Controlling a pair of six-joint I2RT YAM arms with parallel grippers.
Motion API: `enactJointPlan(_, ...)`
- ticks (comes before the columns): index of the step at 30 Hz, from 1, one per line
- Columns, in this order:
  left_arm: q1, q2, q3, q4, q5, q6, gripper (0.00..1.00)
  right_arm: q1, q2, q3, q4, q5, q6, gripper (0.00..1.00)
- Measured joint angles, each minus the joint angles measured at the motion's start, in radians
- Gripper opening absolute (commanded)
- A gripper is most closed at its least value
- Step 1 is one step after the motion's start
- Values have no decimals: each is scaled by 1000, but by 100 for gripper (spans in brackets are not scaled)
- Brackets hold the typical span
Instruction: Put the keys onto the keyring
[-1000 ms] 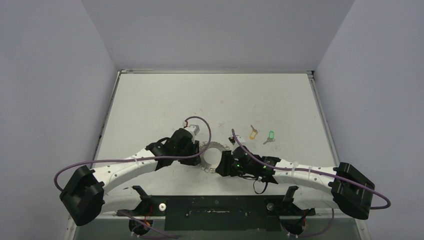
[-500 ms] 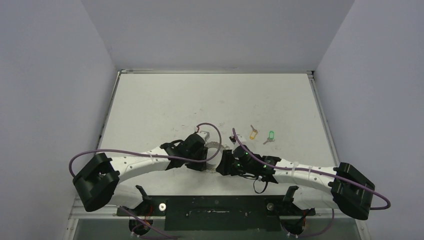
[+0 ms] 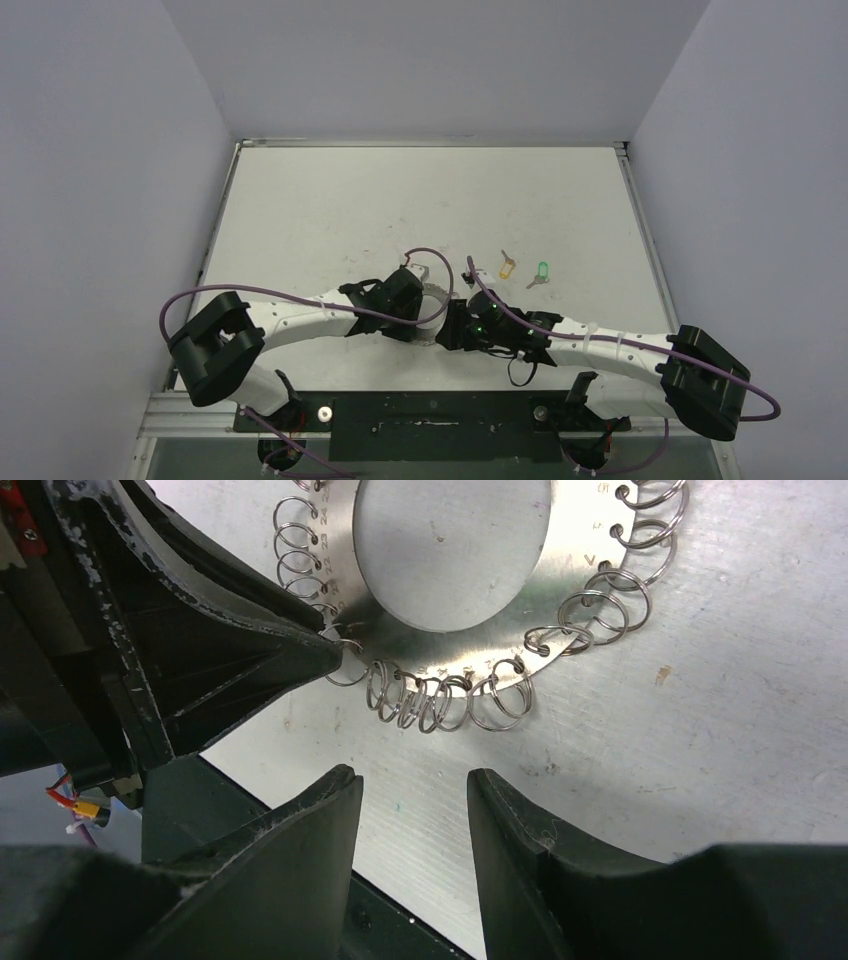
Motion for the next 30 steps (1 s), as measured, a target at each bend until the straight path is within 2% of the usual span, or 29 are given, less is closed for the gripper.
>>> enactJointPlan(9,-7,9,2,0,-20,9,0,-1,-1,-7,-7,0,0,45)
enactJointPlan(16,-10,-6,3,-6,-34,11,0,-1,-1,-8,-7,0,-1,45)
enactJointPlan(22,-10,-61,2,-27,-46,42,0,-1,-47,-13,-2,-1,-24,52)
enactJointPlan(30,-10,-243,-5,-44,-44,123,0,-1,-199,-12,5,5,-145,56)
